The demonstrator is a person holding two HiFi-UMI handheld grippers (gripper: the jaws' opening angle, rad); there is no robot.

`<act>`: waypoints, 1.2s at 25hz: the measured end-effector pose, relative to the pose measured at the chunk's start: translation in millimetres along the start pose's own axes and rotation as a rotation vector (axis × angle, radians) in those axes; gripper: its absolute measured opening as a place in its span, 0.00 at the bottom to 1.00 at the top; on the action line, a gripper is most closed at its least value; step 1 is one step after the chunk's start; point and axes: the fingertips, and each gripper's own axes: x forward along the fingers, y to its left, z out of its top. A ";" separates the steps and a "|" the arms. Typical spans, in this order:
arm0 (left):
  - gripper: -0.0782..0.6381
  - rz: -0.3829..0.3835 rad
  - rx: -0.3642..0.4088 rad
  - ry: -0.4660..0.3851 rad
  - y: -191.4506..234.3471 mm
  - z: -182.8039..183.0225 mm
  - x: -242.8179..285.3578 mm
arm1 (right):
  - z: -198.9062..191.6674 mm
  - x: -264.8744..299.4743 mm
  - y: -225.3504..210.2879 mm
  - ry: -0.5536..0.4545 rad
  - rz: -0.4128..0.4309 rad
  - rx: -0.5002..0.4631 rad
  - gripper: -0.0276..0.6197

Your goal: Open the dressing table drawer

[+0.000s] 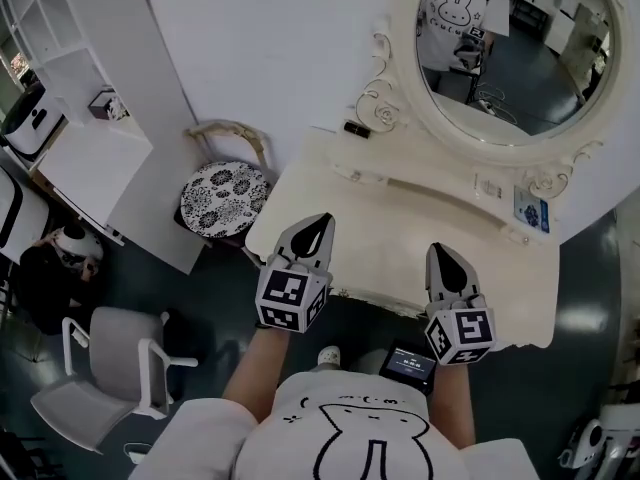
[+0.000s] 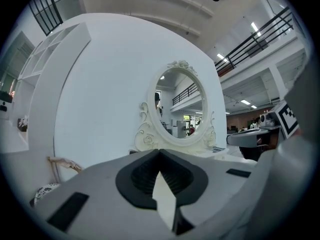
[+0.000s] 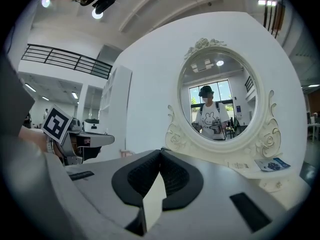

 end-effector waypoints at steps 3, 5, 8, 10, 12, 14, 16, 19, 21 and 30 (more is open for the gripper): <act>0.12 -0.009 -0.012 0.005 3.9 -3.1 6.3 | -2.2 1.5 -2.3 0.011 -0.014 -0.006 0.06; 0.12 -0.015 -0.015 0.003 4.9 -3.7 12.6 | -3.4 3.9 -6.6 0.015 -0.024 -0.008 0.06; 0.12 -0.023 -0.016 0.002 5.4 -4.8 23.9 | -6.0 9.3 -14.8 0.016 -0.036 -0.005 0.06; 0.12 -0.026 -0.017 0.005 5.4 -6.5 31.7 | -8.0 13.6 -19.8 0.016 -0.039 -0.002 0.06; 0.12 -0.030 -0.016 0.009 5.2 -8.2 40.3 | -9.5 19.1 -25.8 0.013 -0.042 0.004 0.06; 0.12 -0.034 -0.013 0.012 5.6 -9.8 50.0 | -10.9 26.5 -32.3 0.011 -0.044 0.008 0.06; 0.12 -0.035 -0.011 0.016 7.3 -11.0 60.2 | -12.5 35.2 -38.6 0.012 -0.042 0.009 0.06; 0.12 -0.030 -0.008 0.021 12.0 -12.4 75.0 | -15.2 49.3 -47.9 0.017 -0.039 0.011 0.06; 0.12 -0.026 -0.008 0.028 15.9 -14.2 84.2 | -17.3 58.6 -53.3 0.021 -0.035 0.012 0.06; 0.12 -0.014 -0.018 0.051 34.0 -19.5 128.2 | -22.6 100.2 -80.2 0.039 -0.021 0.012 0.06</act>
